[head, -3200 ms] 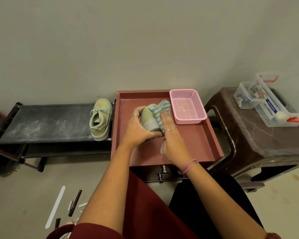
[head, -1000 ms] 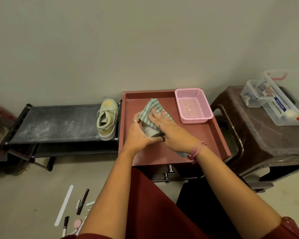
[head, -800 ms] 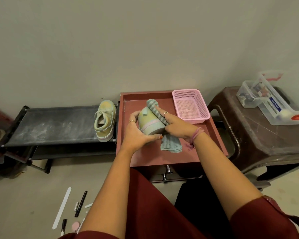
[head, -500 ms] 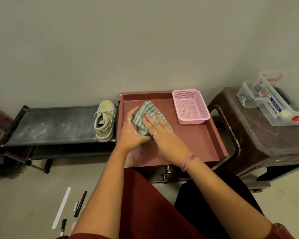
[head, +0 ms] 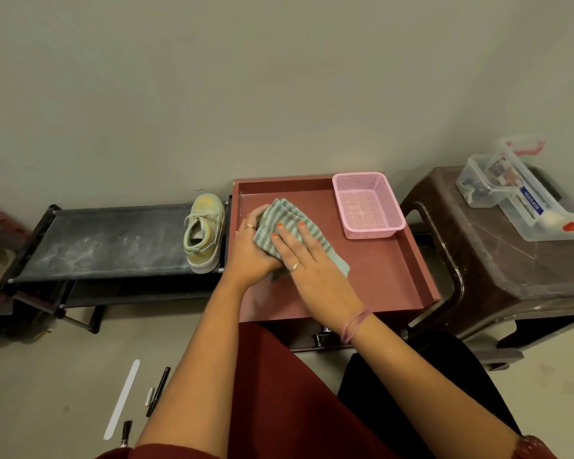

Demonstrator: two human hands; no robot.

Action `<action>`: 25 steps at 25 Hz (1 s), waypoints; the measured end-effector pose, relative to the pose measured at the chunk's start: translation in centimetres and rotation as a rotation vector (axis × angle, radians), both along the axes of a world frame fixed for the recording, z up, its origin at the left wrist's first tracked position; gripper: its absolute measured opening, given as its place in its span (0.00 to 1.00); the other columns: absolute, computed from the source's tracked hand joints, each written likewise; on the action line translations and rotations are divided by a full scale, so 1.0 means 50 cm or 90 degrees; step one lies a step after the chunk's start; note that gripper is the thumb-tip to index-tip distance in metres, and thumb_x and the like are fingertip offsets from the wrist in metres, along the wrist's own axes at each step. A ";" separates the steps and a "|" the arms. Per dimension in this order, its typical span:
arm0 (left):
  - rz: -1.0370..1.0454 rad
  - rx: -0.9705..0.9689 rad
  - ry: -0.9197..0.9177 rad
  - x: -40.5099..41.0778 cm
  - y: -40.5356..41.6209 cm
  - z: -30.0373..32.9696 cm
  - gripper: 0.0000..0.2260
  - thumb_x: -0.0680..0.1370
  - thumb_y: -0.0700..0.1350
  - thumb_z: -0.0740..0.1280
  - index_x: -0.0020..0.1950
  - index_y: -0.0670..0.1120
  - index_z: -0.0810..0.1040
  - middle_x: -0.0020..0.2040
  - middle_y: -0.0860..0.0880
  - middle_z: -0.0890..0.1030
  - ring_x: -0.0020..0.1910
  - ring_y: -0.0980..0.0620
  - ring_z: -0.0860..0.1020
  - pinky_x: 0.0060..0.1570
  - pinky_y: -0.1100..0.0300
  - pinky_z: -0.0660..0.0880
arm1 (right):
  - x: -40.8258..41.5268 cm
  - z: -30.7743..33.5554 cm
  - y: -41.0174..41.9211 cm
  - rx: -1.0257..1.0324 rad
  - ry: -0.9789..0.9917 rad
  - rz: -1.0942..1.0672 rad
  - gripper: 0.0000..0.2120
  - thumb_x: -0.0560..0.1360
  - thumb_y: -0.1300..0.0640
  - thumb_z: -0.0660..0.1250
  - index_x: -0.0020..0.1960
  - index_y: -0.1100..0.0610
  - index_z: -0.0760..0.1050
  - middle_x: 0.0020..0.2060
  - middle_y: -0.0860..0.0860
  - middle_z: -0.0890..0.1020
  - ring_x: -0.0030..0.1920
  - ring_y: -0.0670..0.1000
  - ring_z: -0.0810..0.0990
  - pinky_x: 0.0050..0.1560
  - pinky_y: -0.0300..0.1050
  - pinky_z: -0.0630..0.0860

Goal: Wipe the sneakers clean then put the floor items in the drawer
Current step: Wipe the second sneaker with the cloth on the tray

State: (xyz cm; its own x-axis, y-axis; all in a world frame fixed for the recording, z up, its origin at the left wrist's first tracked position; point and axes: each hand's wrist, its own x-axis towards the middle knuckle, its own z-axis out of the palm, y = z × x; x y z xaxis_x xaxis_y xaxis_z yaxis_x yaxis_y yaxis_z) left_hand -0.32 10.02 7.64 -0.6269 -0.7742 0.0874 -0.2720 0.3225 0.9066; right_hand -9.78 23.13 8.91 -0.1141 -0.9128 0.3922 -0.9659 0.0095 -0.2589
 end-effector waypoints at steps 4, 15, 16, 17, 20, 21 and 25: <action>-0.001 -0.020 -0.027 -0.018 0.000 0.015 0.44 0.55 0.52 0.80 0.69 0.52 0.66 0.64 0.52 0.74 0.62 0.55 0.75 0.64 0.52 0.73 | -0.022 0.002 -0.016 0.013 -0.109 -0.037 0.32 0.70 0.70 0.55 0.74 0.58 0.60 0.74 0.53 0.62 0.75 0.56 0.56 0.75 0.50 0.55; -0.041 -0.113 -0.299 -0.027 -0.002 0.081 0.58 0.59 0.56 0.81 0.78 0.42 0.50 0.75 0.42 0.61 0.73 0.44 0.63 0.70 0.51 0.63 | -0.057 0.062 -0.060 0.243 -0.496 -0.045 0.38 0.73 0.73 0.59 0.77 0.56 0.49 0.76 0.54 0.54 0.75 0.53 0.55 0.71 0.40 0.54; -0.050 -0.116 -0.327 -0.025 -0.008 0.086 0.56 0.59 0.55 0.81 0.77 0.42 0.53 0.72 0.42 0.63 0.71 0.42 0.65 0.68 0.50 0.67 | -0.048 0.066 -0.055 0.233 -0.489 -0.033 0.38 0.72 0.73 0.58 0.77 0.56 0.49 0.76 0.54 0.54 0.76 0.53 0.54 0.72 0.40 0.53; -0.061 -0.130 -0.342 -0.023 -0.014 0.087 0.51 0.59 0.55 0.79 0.75 0.42 0.58 0.69 0.43 0.66 0.67 0.42 0.69 0.64 0.49 0.70 | -0.032 0.066 -0.047 0.218 -0.456 -0.019 0.38 0.72 0.74 0.57 0.77 0.56 0.50 0.77 0.53 0.52 0.76 0.53 0.52 0.73 0.40 0.52; -0.054 -0.170 -0.301 -0.014 -0.009 0.081 0.32 0.61 0.56 0.70 0.62 0.46 0.70 0.58 0.48 0.74 0.56 0.46 0.75 0.53 0.50 0.76 | 0.014 0.040 -0.012 0.148 -0.305 0.001 0.39 0.71 0.75 0.56 0.77 0.56 0.50 0.77 0.50 0.49 0.76 0.51 0.45 0.75 0.43 0.44; -0.039 -0.169 -0.277 -0.012 -0.001 0.078 0.30 0.60 0.57 0.70 0.59 0.48 0.71 0.54 0.50 0.76 0.53 0.48 0.77 0.50 0.52 0.76 | 0.013 0.028 -0.005 0.128 -0.311 0.001 0.40 0.69 0.75 0.56 0.77 0.56 0.51 0.77 0.51 0.50 0.77 0.50 0.46 0.75 0.42 0.44; -0.011 -0.186 -0.221 -0.017 0.032 0.067 0.35 0.54 0.56 0.77 0.58 0.53 0.68 0.51 0.53 0.76 0.46 0.50 0.76 0.47 0.53 0.76 | -0.040 0.017 -0.008 0.183 -0.555 -0.061 0.39 0.66 0.65 0.55 0.77 0.59 0.50 0.75 0.54 0.56 0.75 0.51 0.54 0.73 0.39 0.51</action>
State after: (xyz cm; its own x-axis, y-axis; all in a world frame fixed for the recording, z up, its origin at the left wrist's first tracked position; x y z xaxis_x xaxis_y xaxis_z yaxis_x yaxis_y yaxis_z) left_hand -1.19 11.64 10.99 -0.6706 -0.7371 0.0828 -0.5363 0.5590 0.6324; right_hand -11.80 22.74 9.78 -0.3428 -0.9331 -0.1084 -0.4225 0.2562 -0.8694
